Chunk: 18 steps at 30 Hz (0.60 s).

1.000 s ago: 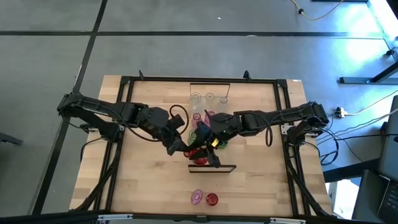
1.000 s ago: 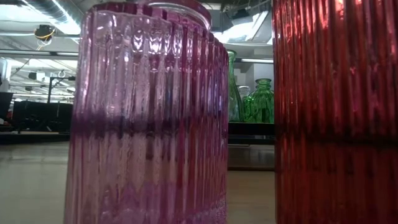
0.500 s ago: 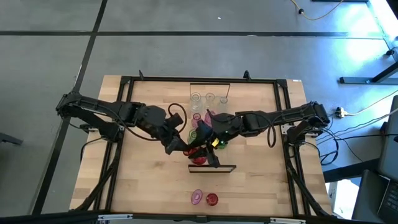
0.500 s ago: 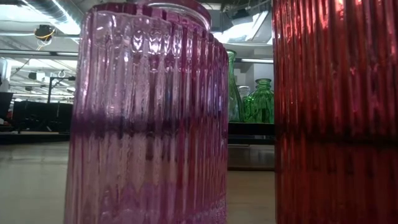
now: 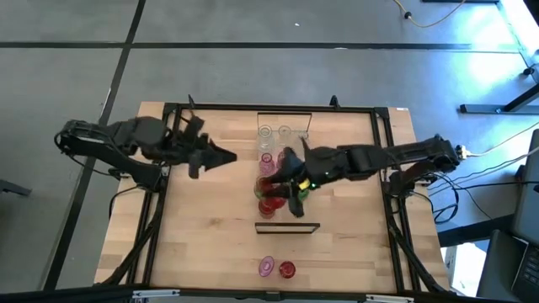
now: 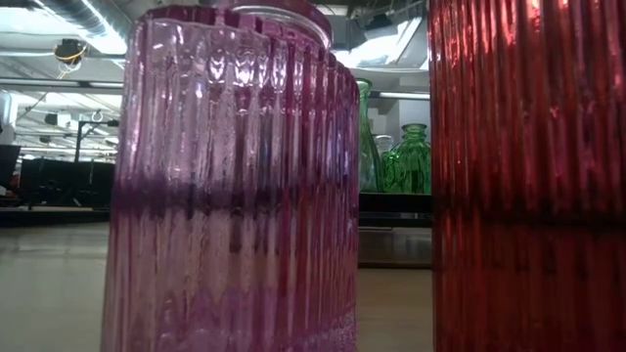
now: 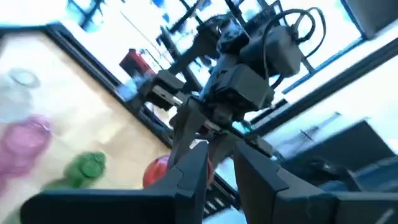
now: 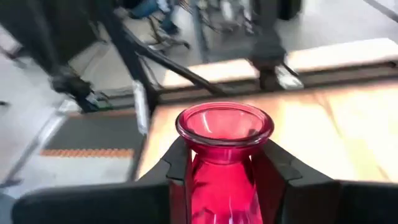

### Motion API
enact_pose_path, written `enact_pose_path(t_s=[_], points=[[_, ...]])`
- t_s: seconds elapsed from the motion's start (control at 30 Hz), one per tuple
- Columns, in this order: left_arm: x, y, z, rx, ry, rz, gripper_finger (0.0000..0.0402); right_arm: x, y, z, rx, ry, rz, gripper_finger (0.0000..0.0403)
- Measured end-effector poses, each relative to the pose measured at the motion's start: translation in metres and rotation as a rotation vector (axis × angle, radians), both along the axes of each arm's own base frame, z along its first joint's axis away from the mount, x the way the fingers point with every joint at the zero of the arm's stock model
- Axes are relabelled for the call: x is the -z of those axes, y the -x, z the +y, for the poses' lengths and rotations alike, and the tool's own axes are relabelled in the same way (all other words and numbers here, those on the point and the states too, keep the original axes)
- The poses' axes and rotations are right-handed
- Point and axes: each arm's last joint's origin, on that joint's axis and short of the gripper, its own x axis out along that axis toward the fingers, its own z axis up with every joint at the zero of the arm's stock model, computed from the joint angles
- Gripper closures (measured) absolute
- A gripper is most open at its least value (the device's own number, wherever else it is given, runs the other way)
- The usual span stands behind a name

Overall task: Sort vases onto shelf
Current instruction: Put the left red vase on the shelf aligned with the other red vase

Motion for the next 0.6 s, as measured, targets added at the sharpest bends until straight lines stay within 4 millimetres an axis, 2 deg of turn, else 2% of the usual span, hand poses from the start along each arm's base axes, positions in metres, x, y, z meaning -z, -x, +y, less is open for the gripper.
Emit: enact_pose_path(t_s=[0.17,0.33,0.43,0.6], points=[[-0.002,0.01,-0.002,-0.07,-0.079,-0.001,0.0329,0.002,0.027,0.002,0.096,-0.002,-0.009,0.0311],[-0.008,0.02,-0.003,-0.084,-0.132,-0.029,0.0329,0.023,0.064,0.012,0.193,-0.046,0.013,0.0311],[-0.004,0.018,-0.006,-0.104,-0.206,-0.001,0.0329,0.031,0.09,0.017,0.264,-0.108,-0.093,0.0311],[-0.006,0.021,-0.006,-0.159,-0.338,0.009,0.0329,0.059,0.12,0.028,0.304,-0.135,-0.204,0.0311]])
